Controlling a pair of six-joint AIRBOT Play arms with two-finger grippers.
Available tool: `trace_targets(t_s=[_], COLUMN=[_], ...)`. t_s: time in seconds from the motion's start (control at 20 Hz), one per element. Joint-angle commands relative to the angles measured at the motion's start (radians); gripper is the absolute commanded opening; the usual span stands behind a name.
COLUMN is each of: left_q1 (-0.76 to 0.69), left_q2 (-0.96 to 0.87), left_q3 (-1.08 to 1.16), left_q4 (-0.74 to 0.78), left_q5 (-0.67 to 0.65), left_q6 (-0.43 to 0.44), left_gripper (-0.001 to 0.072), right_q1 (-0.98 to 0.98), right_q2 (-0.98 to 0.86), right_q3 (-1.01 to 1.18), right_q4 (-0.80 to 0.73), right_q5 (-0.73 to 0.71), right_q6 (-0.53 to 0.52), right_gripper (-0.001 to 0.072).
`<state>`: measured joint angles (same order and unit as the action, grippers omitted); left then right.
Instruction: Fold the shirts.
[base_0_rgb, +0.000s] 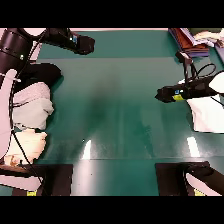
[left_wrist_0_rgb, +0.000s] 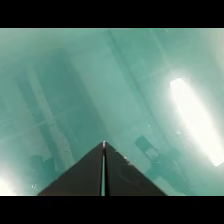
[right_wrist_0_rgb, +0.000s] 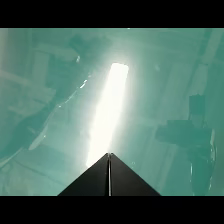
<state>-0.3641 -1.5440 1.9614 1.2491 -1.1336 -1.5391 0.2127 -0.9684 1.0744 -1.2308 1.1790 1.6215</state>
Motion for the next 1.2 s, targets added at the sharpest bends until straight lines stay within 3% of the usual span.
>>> trace_targets(t_s=[0.0, 0.55, 0.65, 0.75, 0.85, 0.95, 1.15], left_q1=[-0.001, -0.001, -0.001, 0.004, 0.024, 0.09, 0.3], left_q2=[-0.001, -0.001, -0.001, -0.001, -0.001, -0.002, -0.053], left_q3=[0.0, 0.0, 0.0, 0.0, 0.0, -0.01, -0.078], left_q4=[0.0, -0.004, 0.0, 0.102, 0.33, 0.518, 0.538], left_q5=[0.0, 0.003, 0.068, 0.129, 0.138, 0.125, 0.092], left_q6=[0.0, -0.003, 0.016, 0.056, -0.003, -0.097, -0.179], left_gripper=[0.0022, 0.0022, 0.0022, 0.0044, 0.0712, 0.0706, 0.0705], right_q1=[0.005, 0.005, 0.005, 0.005, 0.005, 0.005, 0.005], right_q2=[-0.002, -0.002, -0.002, -0.002, -0.002, -0.002, -0.002], right_q3=[0.001, 0.001, 0.001, 0.001, 0.001, 0.001, 0.001], right_q4=[0.001, 0.0, 0.0, 0.001, 0.001, 0.0, 0.0], right_q5=[-0.002, 0.0, 0.0, 0.0, 0.002, 0.0, -0.002], right_q6=[0.001, 0.001, 0.001, 0.001, 0.0, 0.001, 0.0], right_gripper=[0.0023, 0.0023, 0.0023, 0.0023, 0.0023, 0.0023, 0.0023])
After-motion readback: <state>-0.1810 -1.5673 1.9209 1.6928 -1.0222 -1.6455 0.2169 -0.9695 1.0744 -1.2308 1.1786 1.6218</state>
